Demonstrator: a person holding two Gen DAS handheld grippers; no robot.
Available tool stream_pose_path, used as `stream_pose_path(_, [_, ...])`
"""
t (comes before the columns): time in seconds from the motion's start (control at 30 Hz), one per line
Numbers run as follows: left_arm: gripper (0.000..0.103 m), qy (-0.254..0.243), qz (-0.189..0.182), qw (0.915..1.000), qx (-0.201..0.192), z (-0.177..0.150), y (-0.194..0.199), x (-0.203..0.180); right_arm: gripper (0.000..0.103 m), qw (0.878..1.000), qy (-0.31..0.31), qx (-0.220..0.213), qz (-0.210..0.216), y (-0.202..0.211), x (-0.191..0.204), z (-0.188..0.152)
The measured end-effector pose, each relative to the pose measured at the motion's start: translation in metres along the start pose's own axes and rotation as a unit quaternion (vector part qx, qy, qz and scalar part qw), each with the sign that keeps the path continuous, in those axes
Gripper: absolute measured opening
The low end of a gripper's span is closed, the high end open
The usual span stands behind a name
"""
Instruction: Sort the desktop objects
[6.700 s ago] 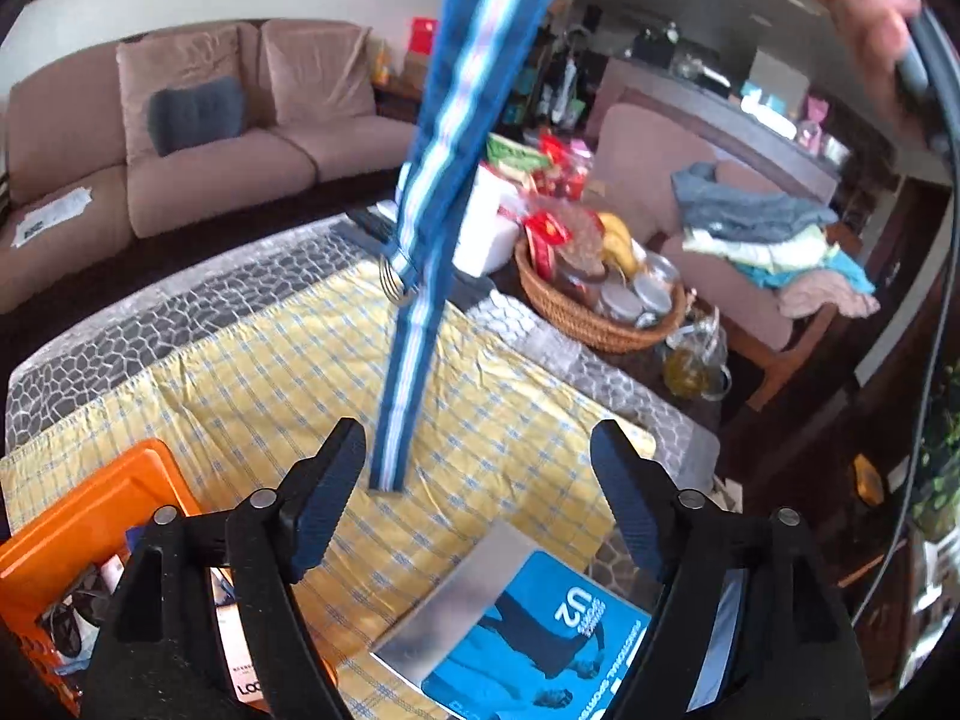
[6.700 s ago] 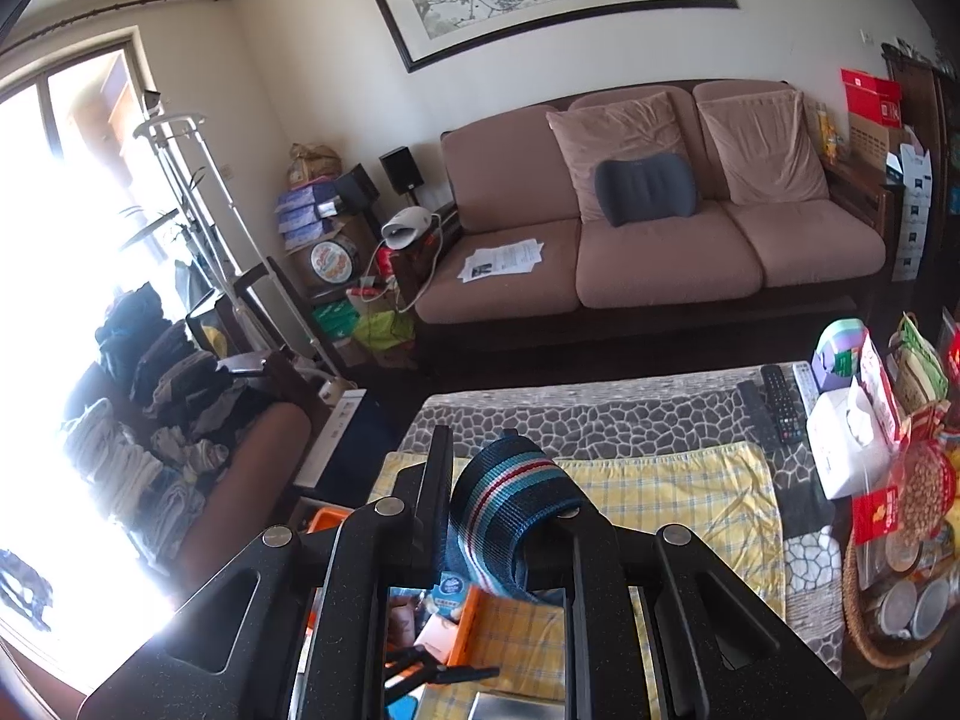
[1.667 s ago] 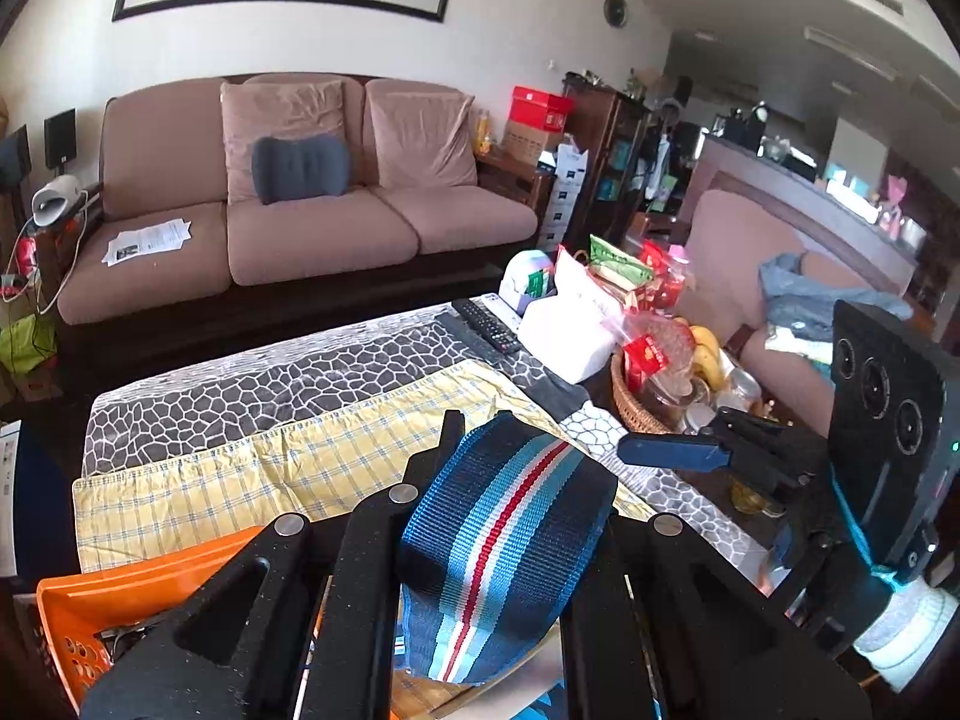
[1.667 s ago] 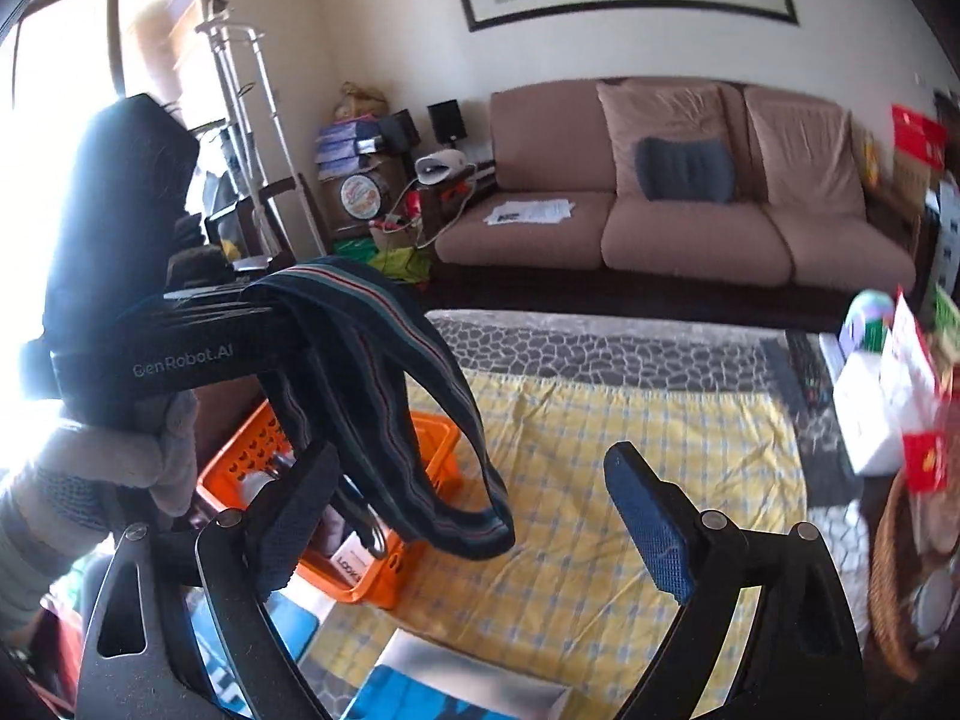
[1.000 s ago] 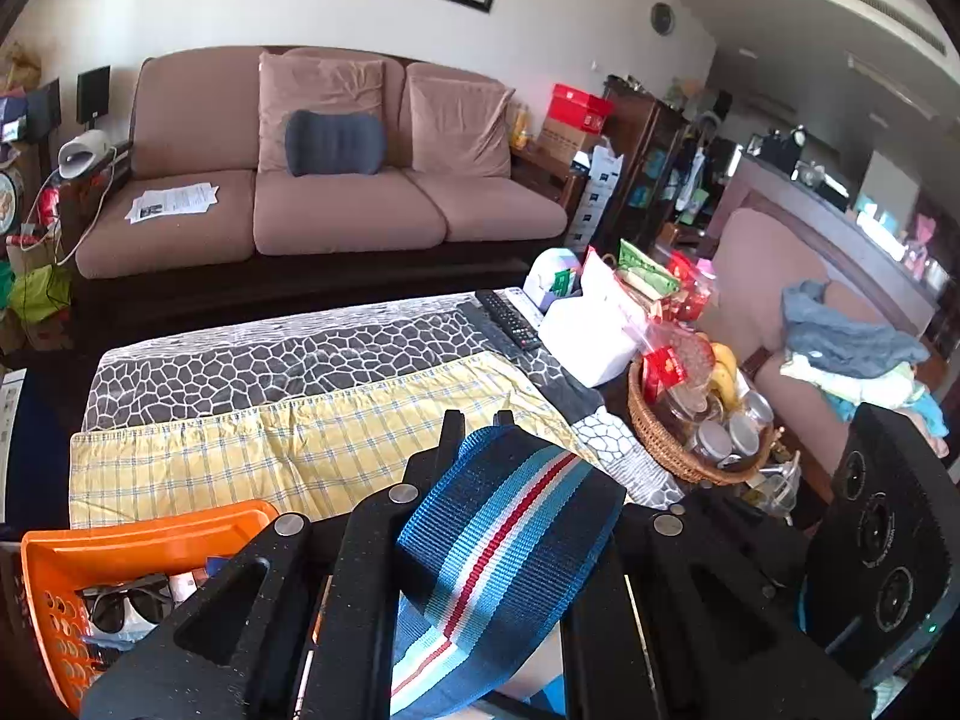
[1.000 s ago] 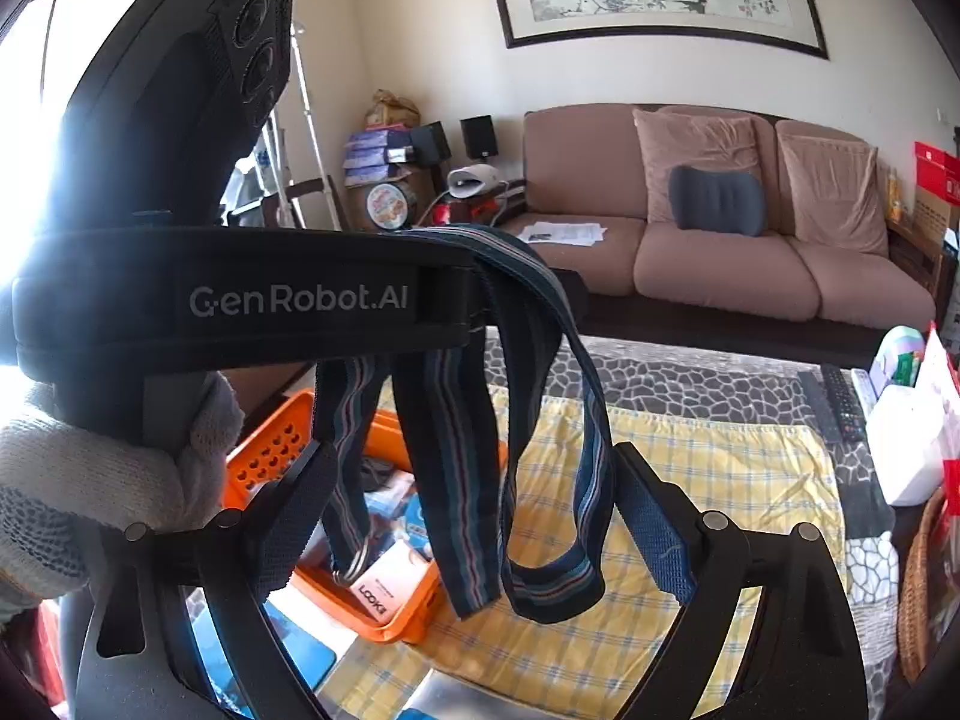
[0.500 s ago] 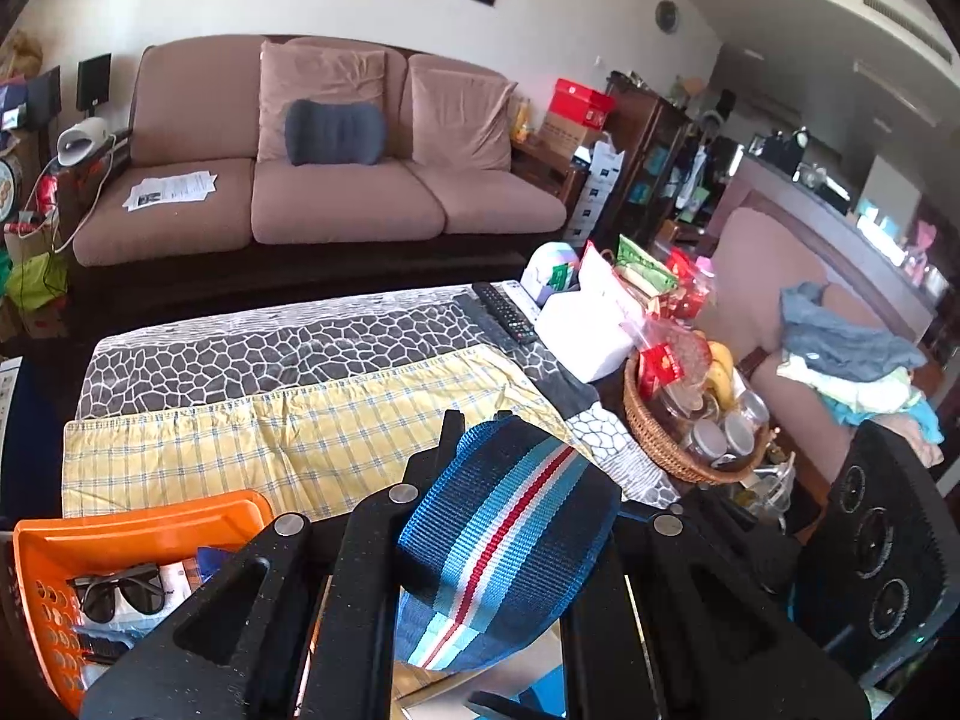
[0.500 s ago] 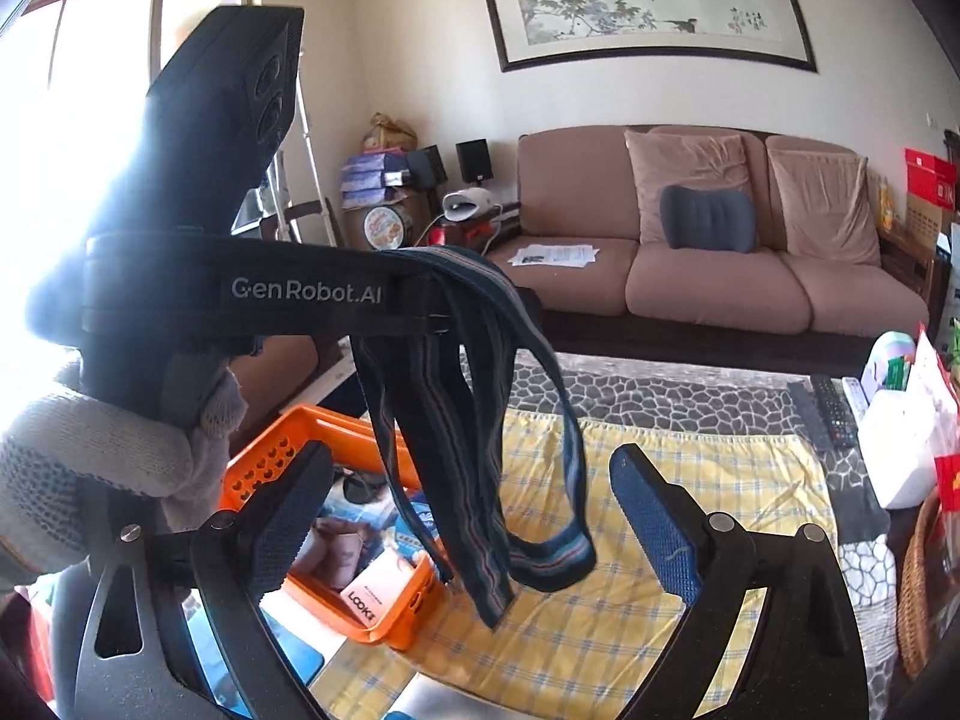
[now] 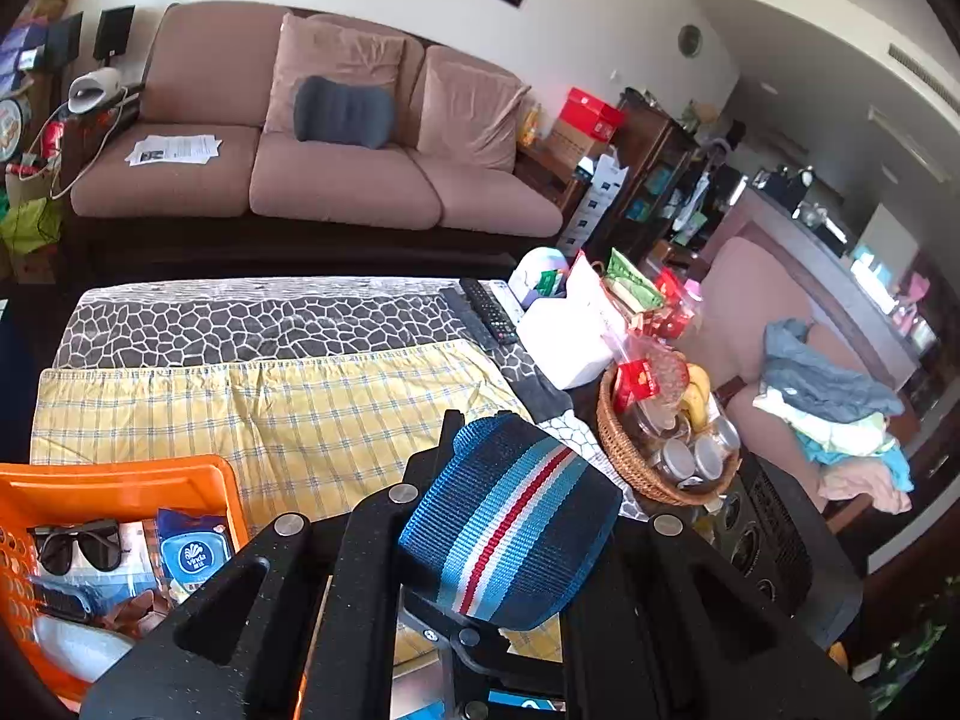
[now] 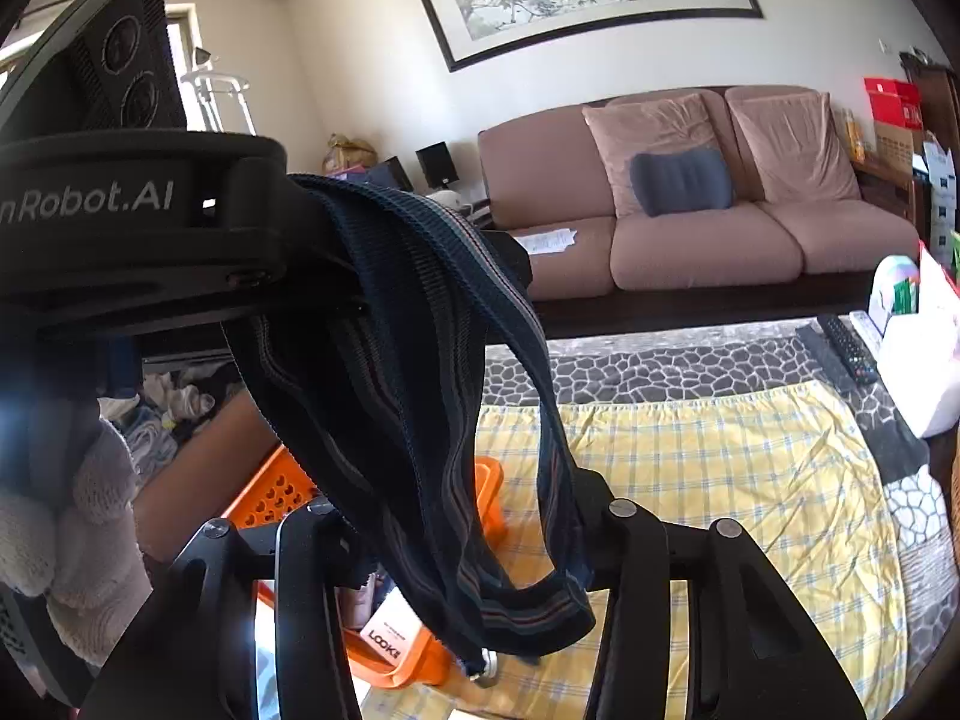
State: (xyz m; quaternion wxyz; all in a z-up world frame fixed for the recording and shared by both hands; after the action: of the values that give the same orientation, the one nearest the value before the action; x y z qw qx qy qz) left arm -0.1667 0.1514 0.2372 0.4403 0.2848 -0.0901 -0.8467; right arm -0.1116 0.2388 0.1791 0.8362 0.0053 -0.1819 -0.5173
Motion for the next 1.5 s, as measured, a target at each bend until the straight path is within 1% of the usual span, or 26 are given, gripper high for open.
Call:
stream_pose_path(0.03, [0.009,-0.002,0.002,1.0000,0.001,0.000,-0.001,0.000,0.033,1.000,0.000,-0.002,-0.004,0.001,0.000,0.001])
stream_pose_path(0.07, [0.009,-0.003,0.003,1.0000,0.002,-0.001,-0.001,0.000,0.027,1.000,0.000,-0.001,-0.007,0.001,0.001,0.001])
stream_pose_path(0.1, [0.009,-0.004,0.005,1.0000,0.003,-0.001,-0.002,0.001,0.019,1.000,-0.001,0.003,-0.011,0.000,0.000,0.002])
stream_pose_path(0.17, [0.009,-0.001,0.005,1.0000,0.004,-0.002,-0.002,0.003,0.016,1.000,0.001,0.016,-0.009,-0.001,0.002,0.005])
stream_pose_path(0.23, [0.009,-0.001,0.003,1.0000,0.005,-0.001,-0.001,0.004,0.011,0.999,0.016,0.027,-0.007,-0.002,0.008,0.005])
stream_pose_path(0.3, [0.010,0.001,0.004,1.0000,0.000,-0.001,0.003,0.007,0.009,0.999,0.020,0.031,-0.008,-0.001,0.009,0.005])
stream_pose_path(0.37, [0.014,-0.001,0.001,1.0000,-0.005,-0.001,0.009,0.013,0.009,0.999,0.016,0.033,-0.004,-0.002,0.008,0.006])
stream_pose_path(0.5, [0.016,0.002,0.012,0.9999,-0.009,-0.001,0.024,0.033,0.009,0.998,0.042,0.038,0.000,-0.006,0.018,0.010])
stream_pose_path(0.53, [0.018,0.005,0.014,0.9998,-0.011,-0.001,0.029,0.039,0.009,0.998,0.048,0.041,0.001,-0.006,0.024,0.009])
stream_pose_path(0.57, [0.022,0.006,0.019,0.9997,-0.014,-0.002,0.035,0.046,0.009,0.998,0.053,0.043,0.003,-0.008,0.029,0.009])
stream_pose_path(0.63, [0.027,0.001,0.028,0.9994,-0.019,-0.002,0.048,0.059,0.009,0.997,0.064,0.046,0.008,-0.014,0.039,0.009])
stream_pose_path(0.8, [0.026,0.013,0.046,0.9987,-0.017,-0.008,0.078,0.105,0.009,0.994,0.092,0.060,0.027,-0.034,0.074,0.004])
stream_pose_path(0.83, [0.022,0.018,0.048,0.9985,-0.017,-0.010,0.084,0.115,0.009,0.993,0.097,0.063,0.031,-0.039,0.082,0.002])
stream_pose_path(0.87, [0.020,0.022,0.052,0.9983,-0.017,-0.012,0.090,0.125,0.009,0.992,0.101,0.067,0.036,-0.044,0.090,-0.001])
stream_pose_path(1.1, [0.018,0.045,0.079,0.9958,-0.008,-0.033,0.123,0.196,0.009,0.984,0.129,0.101,0.065,-0.089,0.146,-0.030])
stream_pose_path(1.23, [0.017,0.056,0.091,0.9943,-0.001,-0.045,0.133,0.233,0.009,0.980,0.146,0.116,0.074,-0.115,0.169,-0.051])
stream_pose_path(1.37, [0.017,0.071,0.098,0.9926,0.005,-0.057,0.134,0.264,0.009,0.974,0.168,0.131,0.075,-0.138,0.186,-0.072])
stream_pose_path(1.5, [0.017,0.083,0.101,0.9913,0.017,-0.071,0.128,0.288,0.009,0.971,0.177,0.143,0.071,-0.158,0.190,-0.090])
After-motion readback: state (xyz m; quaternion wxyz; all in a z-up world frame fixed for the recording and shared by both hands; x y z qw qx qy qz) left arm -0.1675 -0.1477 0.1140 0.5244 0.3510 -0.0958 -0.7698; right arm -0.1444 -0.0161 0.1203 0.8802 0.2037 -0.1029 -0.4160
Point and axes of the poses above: each gripper's, at about its wrist camera, not at the fingertips, and y roughly against the way its jaws point, x to its left, z to its top, the point moved 1 cm from there along -y, roughly the way its jaws point, and after that the axes turned 15 degrees about -x, right-handed, at the moved point
